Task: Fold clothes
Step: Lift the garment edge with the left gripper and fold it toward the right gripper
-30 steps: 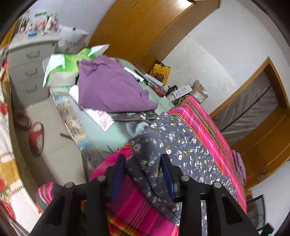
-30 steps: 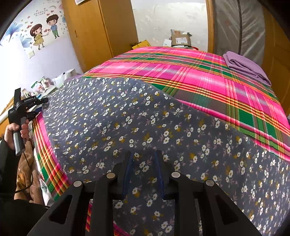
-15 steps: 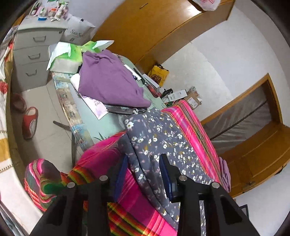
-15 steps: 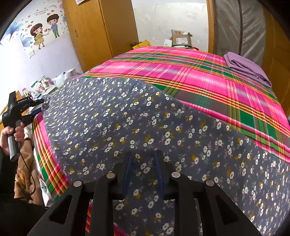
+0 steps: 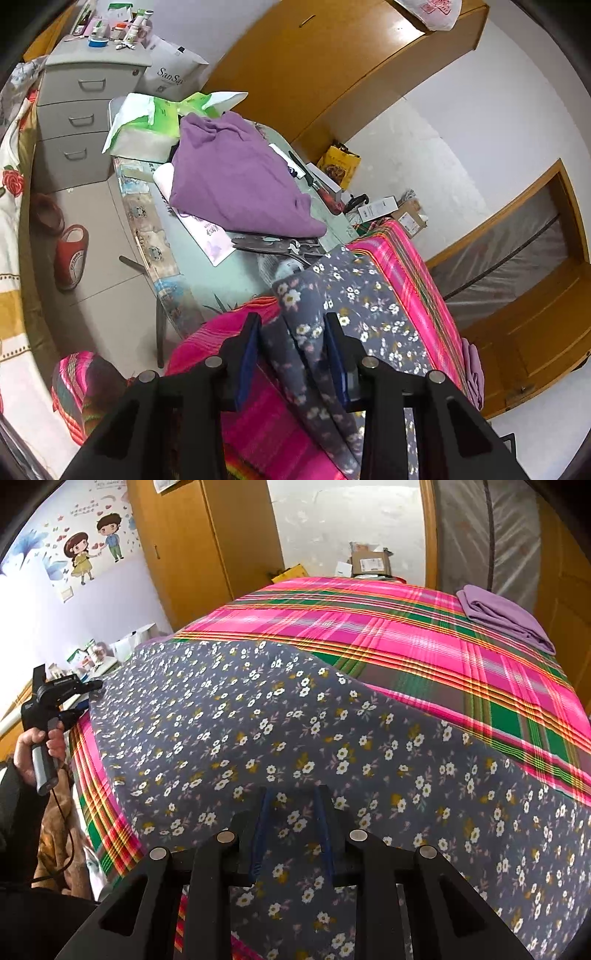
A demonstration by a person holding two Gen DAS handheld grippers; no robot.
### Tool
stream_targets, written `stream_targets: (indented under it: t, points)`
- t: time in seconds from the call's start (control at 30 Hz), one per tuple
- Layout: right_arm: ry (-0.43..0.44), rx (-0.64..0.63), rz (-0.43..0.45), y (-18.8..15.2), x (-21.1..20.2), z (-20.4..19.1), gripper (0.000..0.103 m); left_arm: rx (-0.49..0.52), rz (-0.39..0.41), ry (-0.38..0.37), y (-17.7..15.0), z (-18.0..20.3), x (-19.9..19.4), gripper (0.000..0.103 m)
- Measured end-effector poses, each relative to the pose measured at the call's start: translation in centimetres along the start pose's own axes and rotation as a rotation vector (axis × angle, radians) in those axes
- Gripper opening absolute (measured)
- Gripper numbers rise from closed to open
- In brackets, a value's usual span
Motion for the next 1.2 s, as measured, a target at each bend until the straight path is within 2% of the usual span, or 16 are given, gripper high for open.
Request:
stream_targets:
  t: [0.07,0.2,0.47,0.7,0.93,1.2]
  points:
    - [0.000,-0.001,0.001,0.0,0.0,0.0,0.025,0.011,0.000,0.006,0.0,0.1,-0.1,0.032]
    - [0.000,0.000,0.001,0.0,0.1,0.0,0.025,0.055,0.011,0.016,-0.2,0.9,-0.4,0.018]
    - [-0.001,0.015,0.009,0.1,-0.1,0.0,0.026,0.109,0.036,-0.039,0.7,3.4,-1.8,0.014]
    - [0.010,0.014,0.033,0.6,-0.6,-0.3,0.026,0.198,0.061,-0.154,1.3,8.7,-4.0,0.013]
    - [0.022,0.015,0.050,0.7,-1.0,-0.6,0.026,0.285,0.045,-0.261,1.0,14.2,-4.7,0.013]
    - [0.024,0.053,0.070,0.3,-1.7,0.4,0.026,0.455,-0.008,-0.403,-2.4,21.5,-5.5,0.013]
Point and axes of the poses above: each gripper's, at about its wrist camera, not at the fingertips, and x roughly the way its jaws point, z to its right, y to its top, the point moved 3 cm from there along x, roughly the way its jaws point, and after that the axes turned 4 degrees about -y, right-handed, at the moved point
